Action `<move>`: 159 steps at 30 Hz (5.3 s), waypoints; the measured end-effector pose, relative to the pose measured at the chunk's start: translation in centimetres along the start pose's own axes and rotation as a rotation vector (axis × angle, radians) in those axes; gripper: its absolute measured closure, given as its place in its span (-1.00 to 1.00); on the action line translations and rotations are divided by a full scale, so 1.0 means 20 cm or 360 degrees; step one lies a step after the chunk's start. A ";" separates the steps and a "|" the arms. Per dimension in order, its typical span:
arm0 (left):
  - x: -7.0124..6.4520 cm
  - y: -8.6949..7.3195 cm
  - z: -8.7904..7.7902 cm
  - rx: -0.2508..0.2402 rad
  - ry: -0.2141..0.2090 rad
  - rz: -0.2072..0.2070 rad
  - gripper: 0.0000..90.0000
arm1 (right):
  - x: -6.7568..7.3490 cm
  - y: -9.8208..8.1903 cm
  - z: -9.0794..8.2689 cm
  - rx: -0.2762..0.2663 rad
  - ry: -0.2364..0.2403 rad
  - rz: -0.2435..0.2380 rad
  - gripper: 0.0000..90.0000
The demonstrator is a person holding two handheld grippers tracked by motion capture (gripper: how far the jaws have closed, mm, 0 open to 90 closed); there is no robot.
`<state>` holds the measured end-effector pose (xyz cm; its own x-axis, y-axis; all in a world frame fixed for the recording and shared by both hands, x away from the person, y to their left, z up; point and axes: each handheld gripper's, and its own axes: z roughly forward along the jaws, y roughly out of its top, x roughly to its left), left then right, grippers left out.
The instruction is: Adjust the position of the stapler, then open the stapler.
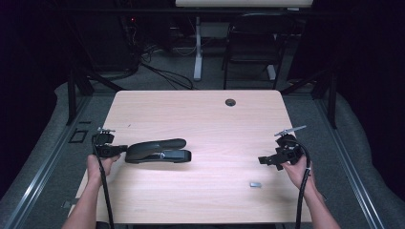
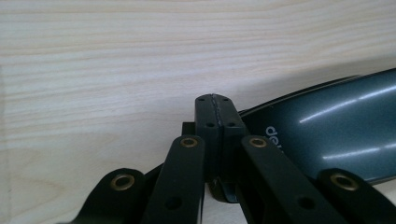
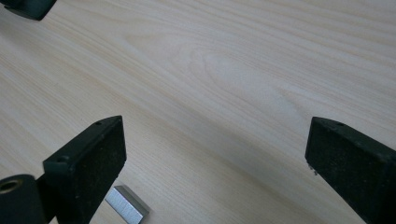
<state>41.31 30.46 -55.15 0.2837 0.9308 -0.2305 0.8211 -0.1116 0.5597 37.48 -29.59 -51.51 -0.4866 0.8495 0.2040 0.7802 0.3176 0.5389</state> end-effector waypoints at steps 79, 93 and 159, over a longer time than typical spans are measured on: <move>-0.53 0.04 0.13 0.0174 -0.0232 0.0324 1.00 | 0.06 0.00 0.06 0.0085 0.0017 -0.0111 -0.87; -0.59 0.05 0.17 0.0158 -0.0241 0.0400 1.00 | 0.08 0.00 0.07 0.0100 0.0020 -0.0138 -0.83; -0.81 0.04 0.00 -0.0139 -0.0302 0.0653 -0.71 | 0.19 0.02 0.11 0.0125 0.0048 -0.0288 -0.84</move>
<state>37.35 15.18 -51.04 0.6689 0.7347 -0.1132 0.5794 -0.4200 0.6985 36.70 -25.35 -52.28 -0.6322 0.7630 0.1348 0.7067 0.4966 0.5039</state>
